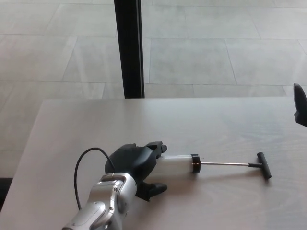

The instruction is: The robot uses its left hand to lift the air pump kept on the middle of the desk and use the right hand to pull out the handle

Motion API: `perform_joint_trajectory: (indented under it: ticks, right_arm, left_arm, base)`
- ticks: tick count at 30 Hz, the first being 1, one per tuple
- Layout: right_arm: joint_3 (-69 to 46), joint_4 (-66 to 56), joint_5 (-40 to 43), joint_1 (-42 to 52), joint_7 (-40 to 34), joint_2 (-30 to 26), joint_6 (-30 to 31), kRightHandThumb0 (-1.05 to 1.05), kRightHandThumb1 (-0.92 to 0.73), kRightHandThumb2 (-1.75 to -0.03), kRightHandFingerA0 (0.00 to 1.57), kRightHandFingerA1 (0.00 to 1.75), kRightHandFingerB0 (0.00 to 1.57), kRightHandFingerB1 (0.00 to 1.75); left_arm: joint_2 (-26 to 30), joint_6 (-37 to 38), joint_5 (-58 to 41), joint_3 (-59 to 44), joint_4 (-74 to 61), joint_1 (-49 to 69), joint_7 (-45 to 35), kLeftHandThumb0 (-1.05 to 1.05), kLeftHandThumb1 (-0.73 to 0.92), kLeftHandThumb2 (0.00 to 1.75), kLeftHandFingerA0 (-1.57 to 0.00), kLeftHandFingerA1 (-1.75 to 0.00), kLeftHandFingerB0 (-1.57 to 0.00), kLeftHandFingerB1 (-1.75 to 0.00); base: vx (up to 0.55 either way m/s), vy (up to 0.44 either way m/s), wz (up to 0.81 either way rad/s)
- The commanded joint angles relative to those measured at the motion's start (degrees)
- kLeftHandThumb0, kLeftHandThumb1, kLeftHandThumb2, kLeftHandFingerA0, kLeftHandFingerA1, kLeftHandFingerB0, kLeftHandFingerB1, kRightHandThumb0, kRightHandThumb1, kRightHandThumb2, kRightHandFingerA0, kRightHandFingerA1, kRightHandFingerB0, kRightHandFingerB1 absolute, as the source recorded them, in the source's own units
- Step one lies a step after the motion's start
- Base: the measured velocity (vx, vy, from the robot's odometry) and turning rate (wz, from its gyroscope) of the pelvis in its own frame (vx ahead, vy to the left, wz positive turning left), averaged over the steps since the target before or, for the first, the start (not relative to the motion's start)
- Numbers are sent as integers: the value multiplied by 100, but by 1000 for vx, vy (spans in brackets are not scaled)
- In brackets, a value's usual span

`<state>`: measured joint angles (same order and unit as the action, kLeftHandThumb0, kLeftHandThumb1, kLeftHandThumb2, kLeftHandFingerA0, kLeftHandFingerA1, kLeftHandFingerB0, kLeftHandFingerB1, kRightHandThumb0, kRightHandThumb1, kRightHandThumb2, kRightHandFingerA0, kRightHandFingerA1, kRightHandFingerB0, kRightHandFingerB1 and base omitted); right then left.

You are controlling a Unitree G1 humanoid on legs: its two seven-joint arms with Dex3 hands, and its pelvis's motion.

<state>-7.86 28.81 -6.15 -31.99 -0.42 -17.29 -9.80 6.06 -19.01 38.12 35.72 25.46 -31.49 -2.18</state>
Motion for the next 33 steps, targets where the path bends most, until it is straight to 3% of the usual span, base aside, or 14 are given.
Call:
perform_joint_trajectory:
  ticks: [1,2,14,15,18,20,21,23,24,25,26,27,32,33]
  right_arm:
    - [-316,273,287,-172,-359,116,-2,-105,-69,-102,0,15,0,9]
    - [-303,284,240,-182,-393,104,-12,-105,-69,-103,0,16,0,11]
    - [-462,396,218,-113,-240,-143,-54,-103,-68,-101,0,17,0,5]
    - [-455,465,148,-109,-284,-195,-46,-88,-79,-64,0,0,0,0]
    - [-605,536,303,-34,-134,-310,-92,-104,-70,-101,0,16,0,0]
    - [-724,568,403,33,-44,-415,-123,-105,-69,-101,0,15,0,1]
    - [-739,532,360,68,-78,-462,-129,-83,-72,-79,0,0,0,0]
    - [-805,455,411,96,-31,-489,-35,-86,-77,-63,0,0,0,0]
    - [-837,431,430,131,-10,-508,-35,-104,-68,-100,0,15,0,2]
    - [-895,393,482,173,51,-550,-26,-105,-67,-99,0,16,0,4]
    - [-946,419,459,238,102,-692,-16,-89,-76,-63,0,0,0,4]
    - [-984,448,441,277,137,-792,-18,-104,-66,-101,0,22,0,12]
    - [-1364,622,528,516,380,-1441,49,-93,-58,-83,0,0,0,7]
    - [-1536,873,556,567,363,-1696,-22,-104,-65,-103,0,23,0,14]
  left_arm:
    - [682,-920,281,427,4,0,-2004,-65,63,81,0,0,-4,-20]
    - [723,-933,304,465,-26,-52,-2102,-91,54,83,0,-15,-14,-7]
    - [1324,857,-1759,-1979,-2518,635,-1502,-89,59,93,0,-20,-2,-8]
    - [1394,720,-1925,-2202,-2880,678,-1709,-94,63,96,0,-18,0,0]
    - [1334,508,-2799,-3279,-3460,737,-1956,-89,59,100,0,-31,0,-10]
    - [1307,19,-3507,-4321,-3515,663,-2096,-88,58,81,0,0,0,0]
    - [1290,-80,-3758,-4676,-3434,614,-2116,-95,60,92,0,-15,0,0]
    - [1318,-199,-4064,-5083,-3381,568,-2254,-74,72,61,0,0,0,0]
    - [1445,-138,-3971,-5197,-3351,603,-2244,-80,77,63,0,0,0,0]
    - [1515,-230,-4104,-5508,-3199,579,-2266,-75,76,62,0,0,0,0]
    - [1714,-69,-4283,-5976,-2658,625,-2284,-91,62,91,0,-9,0,0]
    - [1859,62,-4363,-6227,-2295,655,-2330,-62,80,63,0,0,0,0]
    - [2222,115,-4514,-7386,-1310,1107,-2085,-96,61,94,0,-6,-7,0]
    - [2338,181,-4569,-7711,-967,1322,-2034,-80,56,95,0,-29,-7,-27]
  base:
    - [0,0,0]
    - [0,0,0]
    - [0,0,0]
    - [0,0,0]
    - [0,0,0]
    - [0,0,0]
    - [0,0,0]
    - [0,0,0]
    - [0,0,0]
    - [0,0,0]
    - [0,0,0]
    - [0,0,0]
    - [0,0,0]
    - [0,0,0]
